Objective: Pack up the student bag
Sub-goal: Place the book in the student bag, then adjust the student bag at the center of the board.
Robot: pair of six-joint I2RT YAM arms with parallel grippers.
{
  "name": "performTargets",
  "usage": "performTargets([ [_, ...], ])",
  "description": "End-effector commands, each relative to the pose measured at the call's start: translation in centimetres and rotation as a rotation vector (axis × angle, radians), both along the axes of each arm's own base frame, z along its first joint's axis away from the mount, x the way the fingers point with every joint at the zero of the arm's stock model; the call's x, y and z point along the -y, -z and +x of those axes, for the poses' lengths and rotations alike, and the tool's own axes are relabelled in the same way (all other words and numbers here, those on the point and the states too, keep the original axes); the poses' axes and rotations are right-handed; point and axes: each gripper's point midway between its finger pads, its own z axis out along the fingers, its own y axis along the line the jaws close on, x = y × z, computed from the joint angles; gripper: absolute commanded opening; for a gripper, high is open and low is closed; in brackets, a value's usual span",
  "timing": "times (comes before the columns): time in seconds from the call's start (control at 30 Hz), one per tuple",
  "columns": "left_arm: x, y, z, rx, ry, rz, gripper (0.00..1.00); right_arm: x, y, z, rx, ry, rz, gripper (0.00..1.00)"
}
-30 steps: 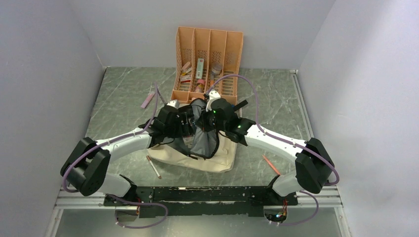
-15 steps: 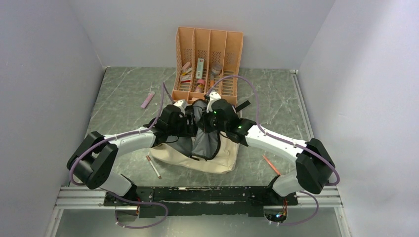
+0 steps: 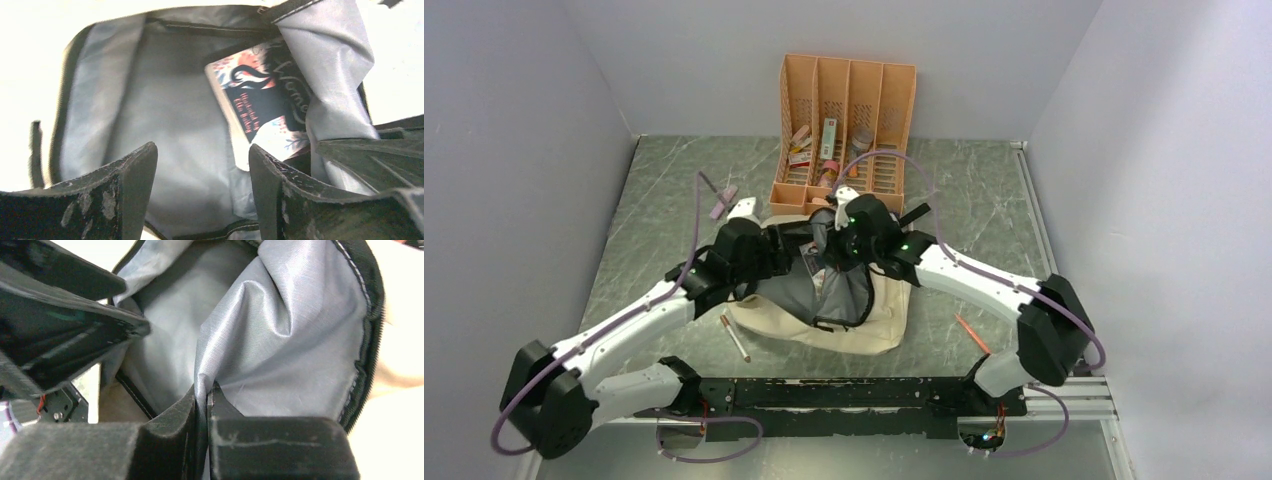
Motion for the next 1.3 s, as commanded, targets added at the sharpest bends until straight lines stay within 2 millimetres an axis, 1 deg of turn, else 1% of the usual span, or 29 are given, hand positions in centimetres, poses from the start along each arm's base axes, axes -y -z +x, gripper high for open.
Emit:
performTargets([
  [0.0,-5.3,1.5,-2.2,-0.049,-0.192,0.104,0.71,-3.6,1.1,-2.0,-0.1,-0.155,0.05,0.15],
  [0.1,-7.3,1.2,-3.0,-0.044,-0.258,0.13,0.73,-6.3,1.6,-3.1,-0.112,-0.212,0.041,0.33],
  [0.17,-8.2,1.0,-3.2,-0.035,-0.284,0.148,0.75,-7.5,1.4,-3.3,-0.094,-0.233,0.036,0.42],
  [0.23,-9.0,1.1,-3.4,-0.038,-0.309,0.176,0.8,-8.2,0.5,-3.3,-0.071,-0.24,0.063,0.5],
  [0.33,-9.6,1.4,-3.3,-0.051,-0.324,0.217,0.85,-8.2,-1.6,-3.1,-0.025,-0.224,0.108,0.58],
  [0.43,-10.0,1.6,-2.8,-0.054,-0.329,0.254,0.88,-7.2,-3.1,-2.8,0.025,-0.179,0.135,0.63],
  [0.5,-10.0,1.8,-2.3,-0.054,-0.324,0.268,0.89,-6.0,-3.7,-2.6,0.052,-0.126,0.14,0.63],
  [0.57,-10.1,2.1,-1.7,-0.061,-0.313,0.28,0.88,-4.5,-3.8,-2.1,0.067,-0.043,0.129,0.64],
  [0.67,-10.2,3.1,-0.8,-0.091,-0.305,0.286,0.87,-1.1,-3.3,-0.8,0.074,0.151,0.07,0.64],
  [0.73,-9.9,3.6,-0.2,-0.104,-0.292,0.271,0.85,0.9,-2.6,-0.4,0.069,0.25,0.025,0.65],
  [0.83,-9.2,4.6,0.8,-0.123,-0.267,0.238,0.82,2.9,-1.8,-0.3,0.064,0.339,-0.008,0.68],
  [0.93,-8.4,5.3,1.8,-0.136,-0.253,0.213,0.78,3.6,-1.6,-0.6,0.058,0.356,0.001,0.69],
  [1.0,-8.0,5.8,2.3,-0.15,-0.24,0.199,0.73,3.6,-1.6,-0.8,0.049,0.355,0.013,0.69],
  [1.13,-8.0,6.8,2.8,-0.181,-0.239,0.193,0.64,3.7,-1.2,-1.0,0.036,0.352,0.019,0.7],
  [1.27,-8.3,6.9,2.8,-0.187,-0.244,0.187,0.54,3.8,-0.8,-1.3,0.022,0.35,0.015,0.7],
])
